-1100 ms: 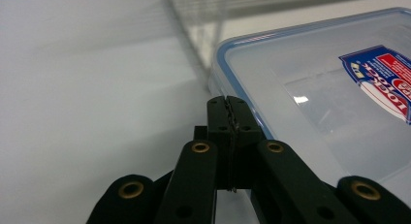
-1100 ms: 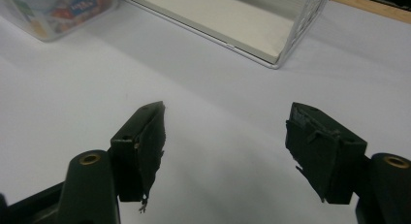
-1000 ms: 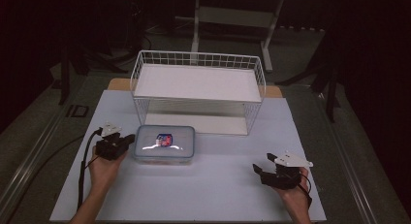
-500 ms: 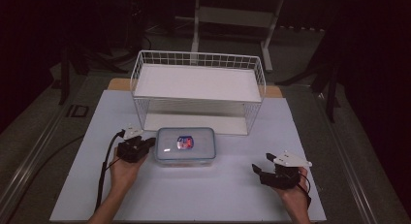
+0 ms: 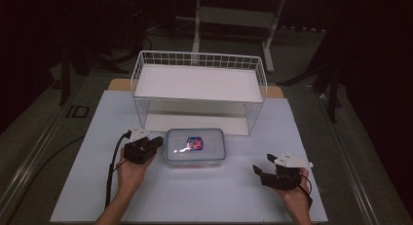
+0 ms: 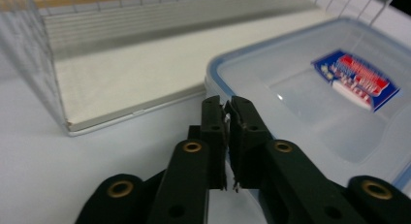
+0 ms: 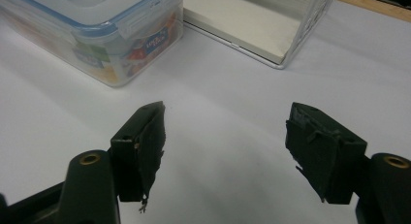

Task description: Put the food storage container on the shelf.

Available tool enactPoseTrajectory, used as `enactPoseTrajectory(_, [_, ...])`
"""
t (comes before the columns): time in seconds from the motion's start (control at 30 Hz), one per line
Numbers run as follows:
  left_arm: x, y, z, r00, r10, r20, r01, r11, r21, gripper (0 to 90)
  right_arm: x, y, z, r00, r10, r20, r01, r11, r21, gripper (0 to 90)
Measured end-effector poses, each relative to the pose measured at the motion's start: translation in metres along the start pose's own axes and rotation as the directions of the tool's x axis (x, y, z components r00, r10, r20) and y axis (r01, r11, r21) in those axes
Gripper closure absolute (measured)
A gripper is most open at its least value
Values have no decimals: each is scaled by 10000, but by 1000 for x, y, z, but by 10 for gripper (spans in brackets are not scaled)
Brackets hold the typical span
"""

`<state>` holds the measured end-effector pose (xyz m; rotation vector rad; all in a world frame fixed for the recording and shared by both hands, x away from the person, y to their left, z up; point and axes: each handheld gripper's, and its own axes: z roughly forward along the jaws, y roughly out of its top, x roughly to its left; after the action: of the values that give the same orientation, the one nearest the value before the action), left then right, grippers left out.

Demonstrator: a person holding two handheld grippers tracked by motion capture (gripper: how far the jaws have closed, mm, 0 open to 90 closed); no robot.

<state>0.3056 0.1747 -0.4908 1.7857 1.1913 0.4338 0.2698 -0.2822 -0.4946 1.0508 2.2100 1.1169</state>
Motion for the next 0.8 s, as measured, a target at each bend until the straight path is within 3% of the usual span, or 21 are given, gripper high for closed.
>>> enactPoseTrajectory(0.1, [2, 3, -6, 9984, -223, 517, 237, 9994, -263, 682, 2, 5, 0, 9998, 181, 123, -180, 9998, -71, 323])
enactPoseTrajectory(0.13, [2, 3, -6, 9984, -223, 517, 237, 9994, -263, 644, 3, 7, -1, 9995, 303, 92, -301, 9994, -144, 324])
enactPoseTrajectory(0.23, [1, 5, -11, 9949, -399, 927, 441, 9980, -444, 574, 7, 17, -1, 9995, 315, 12, -314, 9991, -269, 330])
enactPoseTrajectory(0.3, [1, 5, -11, 9943, -444, 971, 483, 9981, -386, 530, 12, 26, -1, 9995, 256, -163, -262, 9988, -406, 346])
enactPoseTrajectory(0.47, [-1, 5, -10, 9910, -588, 1206, 622, 9978, -244, 468, 20, 46, 7, 9978, 275, -608, -318, 9969, -713, 356])
enactPoseTrajectory(0.63, [-4, 3, -5, 9917, -463, 1200, 481, 9988, -125, 469, 28, 60, 26, 9952, 386, -903, -435, 9977, -526, 324])
enactPoseTrajectory(0.8, [-7, 0, 1, 9894, -566, 1337, 562, 9984, 64, 446, 32, 67, 60, 9811, 1184, -1528, -1220, 9924, -141, 286])
